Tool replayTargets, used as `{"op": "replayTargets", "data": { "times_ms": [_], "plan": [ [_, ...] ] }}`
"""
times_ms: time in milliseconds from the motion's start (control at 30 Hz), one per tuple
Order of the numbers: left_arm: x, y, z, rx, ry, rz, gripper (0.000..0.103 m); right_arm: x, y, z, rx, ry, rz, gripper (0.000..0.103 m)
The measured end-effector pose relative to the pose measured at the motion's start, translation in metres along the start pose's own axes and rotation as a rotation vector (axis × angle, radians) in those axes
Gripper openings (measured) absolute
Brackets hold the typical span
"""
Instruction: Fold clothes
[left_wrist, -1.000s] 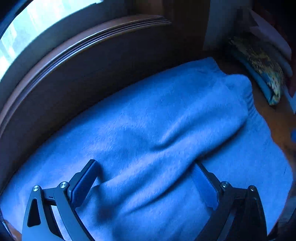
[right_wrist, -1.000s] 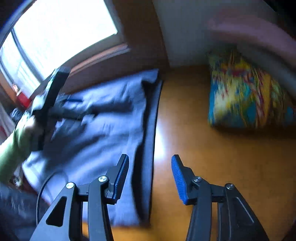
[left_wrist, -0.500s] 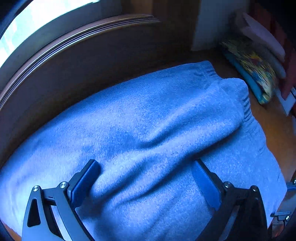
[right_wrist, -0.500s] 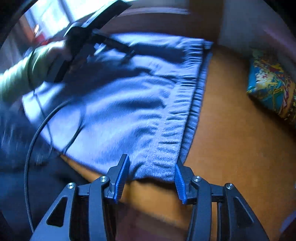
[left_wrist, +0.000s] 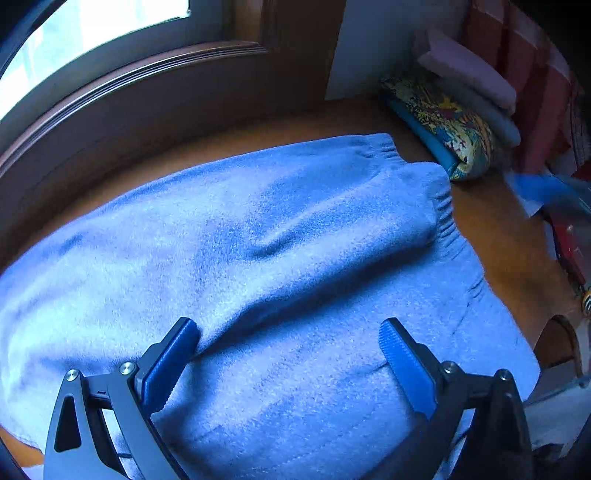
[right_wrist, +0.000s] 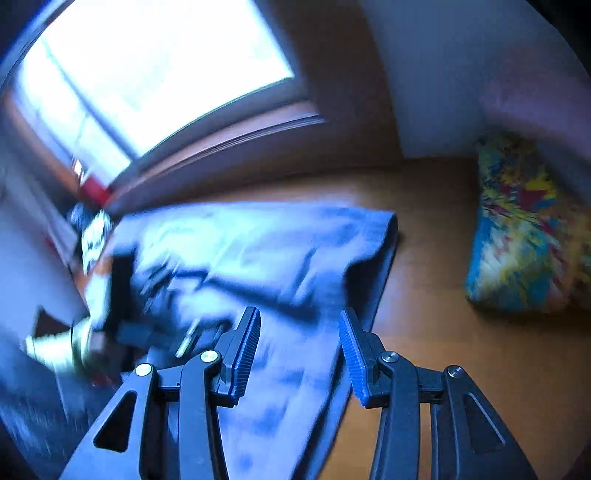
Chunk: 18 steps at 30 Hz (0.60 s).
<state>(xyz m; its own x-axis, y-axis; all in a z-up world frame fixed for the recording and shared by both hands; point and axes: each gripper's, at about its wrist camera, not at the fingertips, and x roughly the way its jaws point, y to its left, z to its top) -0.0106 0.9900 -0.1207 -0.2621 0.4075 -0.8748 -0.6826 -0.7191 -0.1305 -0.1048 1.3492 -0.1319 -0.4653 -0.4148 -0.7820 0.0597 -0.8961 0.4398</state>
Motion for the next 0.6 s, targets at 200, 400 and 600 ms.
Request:
{"op": "replayTargets", "data": {
  "times_ms": [200,400,600],
  "plan": [
    [0.030,-0.017,0.020,-0.036,-0.017,-0.136,0.099,0.037,-0.038,0.038,0.075,0.070,0.023,0.034],
    [0.056,-0.032,0.023,-0.020,0.020,-0.161,0.099,0.056,-0.047,0.051,0.064,0.100,0.013,0.034],
    [0.055,-0.041,0.018,0.060,0.033,-0.112,0.099,0.068,-0.044,0.061,0.047,0.109,0.081,0.029]
  ]
}}
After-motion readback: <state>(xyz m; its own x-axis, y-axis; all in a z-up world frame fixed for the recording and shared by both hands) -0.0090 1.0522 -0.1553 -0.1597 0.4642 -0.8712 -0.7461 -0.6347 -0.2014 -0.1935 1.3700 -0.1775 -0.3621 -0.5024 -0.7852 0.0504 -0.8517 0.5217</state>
